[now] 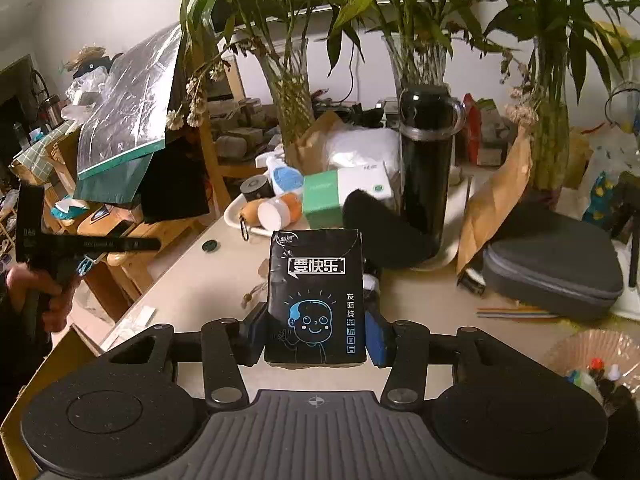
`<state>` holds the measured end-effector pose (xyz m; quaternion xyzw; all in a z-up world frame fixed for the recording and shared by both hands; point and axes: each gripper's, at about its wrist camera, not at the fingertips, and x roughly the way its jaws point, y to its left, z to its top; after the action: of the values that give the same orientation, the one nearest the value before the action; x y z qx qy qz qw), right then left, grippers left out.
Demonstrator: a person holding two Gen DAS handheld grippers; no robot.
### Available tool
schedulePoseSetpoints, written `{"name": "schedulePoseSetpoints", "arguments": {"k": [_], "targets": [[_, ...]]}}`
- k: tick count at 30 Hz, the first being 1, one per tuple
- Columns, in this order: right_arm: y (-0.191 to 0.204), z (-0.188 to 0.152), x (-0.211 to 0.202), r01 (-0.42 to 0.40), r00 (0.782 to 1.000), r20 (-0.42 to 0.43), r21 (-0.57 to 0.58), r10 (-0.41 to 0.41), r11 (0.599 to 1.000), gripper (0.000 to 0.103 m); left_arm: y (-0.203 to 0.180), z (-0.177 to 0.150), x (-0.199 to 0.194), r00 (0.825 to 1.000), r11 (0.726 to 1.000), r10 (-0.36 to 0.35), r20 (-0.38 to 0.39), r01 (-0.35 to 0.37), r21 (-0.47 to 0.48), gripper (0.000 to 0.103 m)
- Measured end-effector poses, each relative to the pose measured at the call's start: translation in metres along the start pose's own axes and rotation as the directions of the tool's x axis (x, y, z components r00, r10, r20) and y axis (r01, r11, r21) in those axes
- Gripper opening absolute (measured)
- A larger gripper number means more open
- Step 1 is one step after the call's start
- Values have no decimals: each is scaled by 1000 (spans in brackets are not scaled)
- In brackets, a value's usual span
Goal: Organize soft objects
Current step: 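Hold the black box raised in the right tool while the left tool moves toward the burlap pouch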
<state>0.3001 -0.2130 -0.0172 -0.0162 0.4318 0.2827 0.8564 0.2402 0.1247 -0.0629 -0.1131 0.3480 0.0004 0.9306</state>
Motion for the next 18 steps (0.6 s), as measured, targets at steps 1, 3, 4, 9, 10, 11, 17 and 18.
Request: {"name": "schedulePoseSetpoints", "arguments": {"k": [1,3,4,9,10,11,17,18], "targets": [[0,-2,2,12,1000,-14,0,-12,1000,51,-1,1,-1,1000,1000,0,9,0,10,55],[1,-4,2,31,999,-21,-20,-31,999,51,-5,3,-3,1000,1000,-1,18,1,5,55],[2,-5,-1,34,999,-16,-19,-35,999,51,-9,3,-7,1000,1000,0,26,0,5,55],[-1,-10,-19,37,999,21,7,-37,999,52,-24,2,-41,999,998,31,38,-33,56,55],[-1,-11,-24,34,999,35,12,-34,999,52,-28,4,-48,999,998,33,38,-36,57,55],[0,-12,-28,31,999,43,17,-32,999,52,-33,5,-56,998,997,36,44,-39,62,55],[3,-19,-52,2,995,103,20,-4,1000,52,-65,17,-108,992,988,80,101,-93,123,55],[1,-20,-54,0,994,105,21,-2,1000,52,-69,20,-115,990,986,84,113,-98,131,55]]}}
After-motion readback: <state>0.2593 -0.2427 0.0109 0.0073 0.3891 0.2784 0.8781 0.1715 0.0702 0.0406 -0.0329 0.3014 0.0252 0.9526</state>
